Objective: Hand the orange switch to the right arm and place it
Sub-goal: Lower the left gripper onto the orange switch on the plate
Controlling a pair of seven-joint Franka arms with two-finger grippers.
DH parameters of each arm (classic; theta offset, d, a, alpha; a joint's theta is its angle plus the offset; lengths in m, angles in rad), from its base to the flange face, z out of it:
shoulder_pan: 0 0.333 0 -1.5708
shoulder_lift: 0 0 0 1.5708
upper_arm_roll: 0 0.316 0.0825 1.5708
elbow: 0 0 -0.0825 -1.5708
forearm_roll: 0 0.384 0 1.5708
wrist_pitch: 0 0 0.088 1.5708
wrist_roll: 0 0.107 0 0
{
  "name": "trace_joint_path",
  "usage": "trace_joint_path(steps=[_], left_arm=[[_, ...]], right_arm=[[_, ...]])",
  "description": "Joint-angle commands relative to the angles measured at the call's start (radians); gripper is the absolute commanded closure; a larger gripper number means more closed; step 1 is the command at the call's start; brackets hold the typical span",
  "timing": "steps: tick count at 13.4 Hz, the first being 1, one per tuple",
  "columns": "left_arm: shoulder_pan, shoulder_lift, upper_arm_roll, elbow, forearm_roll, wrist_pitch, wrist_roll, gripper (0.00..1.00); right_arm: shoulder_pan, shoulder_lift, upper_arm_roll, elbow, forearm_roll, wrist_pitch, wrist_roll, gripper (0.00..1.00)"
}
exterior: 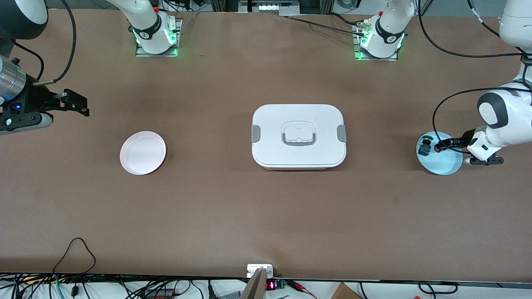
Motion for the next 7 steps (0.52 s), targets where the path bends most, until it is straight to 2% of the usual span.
trace_joint_path(steps=[1,7], left_arm=[[0.005,0.002,-0.003,0.001,-0.019,0.017,-0.016,0.0],[0.005,0.018,-0.003,-0.003,-0.017,0.055,-0.023,0.0]], right_arm=[[-0.004,0.004,0.001,0.018,0.006,-0.003,0.001,0.0],[-0.007,0.005,0.001,0.018,0.006,0.0,-0.001,0.0]])
